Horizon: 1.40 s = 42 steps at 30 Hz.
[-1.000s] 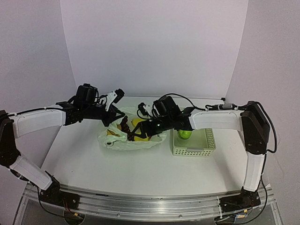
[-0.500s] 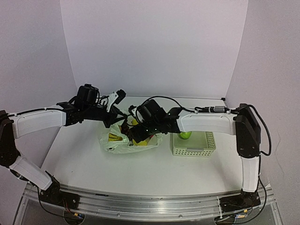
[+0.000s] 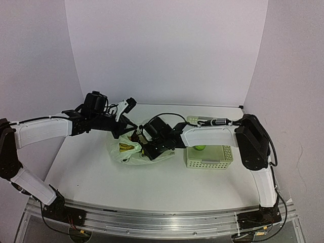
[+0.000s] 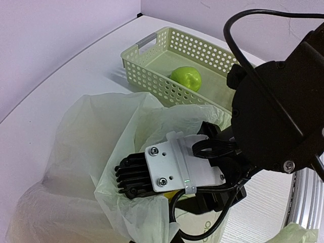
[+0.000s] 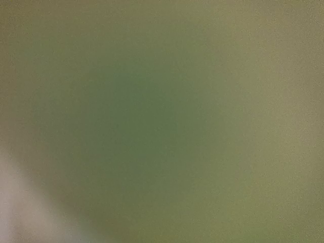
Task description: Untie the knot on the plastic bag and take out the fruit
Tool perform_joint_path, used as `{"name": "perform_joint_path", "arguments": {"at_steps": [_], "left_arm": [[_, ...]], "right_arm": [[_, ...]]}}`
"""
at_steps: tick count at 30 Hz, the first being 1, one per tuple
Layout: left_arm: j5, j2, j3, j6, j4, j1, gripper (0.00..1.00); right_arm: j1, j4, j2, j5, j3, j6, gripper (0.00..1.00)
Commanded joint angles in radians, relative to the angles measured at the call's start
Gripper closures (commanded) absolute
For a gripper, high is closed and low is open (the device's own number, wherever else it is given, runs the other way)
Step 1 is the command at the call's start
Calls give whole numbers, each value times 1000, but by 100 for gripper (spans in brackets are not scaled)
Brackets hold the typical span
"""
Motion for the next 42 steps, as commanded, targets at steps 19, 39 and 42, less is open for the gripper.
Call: {"name": "perform_joint_path", "arguments": {"at_steps": [19, 39, 42], "left_arm": [[-71, 1, 61, -23, 54, 3, 100], [-93, -1, 75, -30, 60, 10, 100], [-92, -4, 75, -29, 57, 10, 100]], "right_arm": [[45, 6, -313, -110, -47, -120, 100], [-160, 168, -759, 71, -301, 111, 100], [-231, 143, -770, 293, -374, 139, 100]]}}
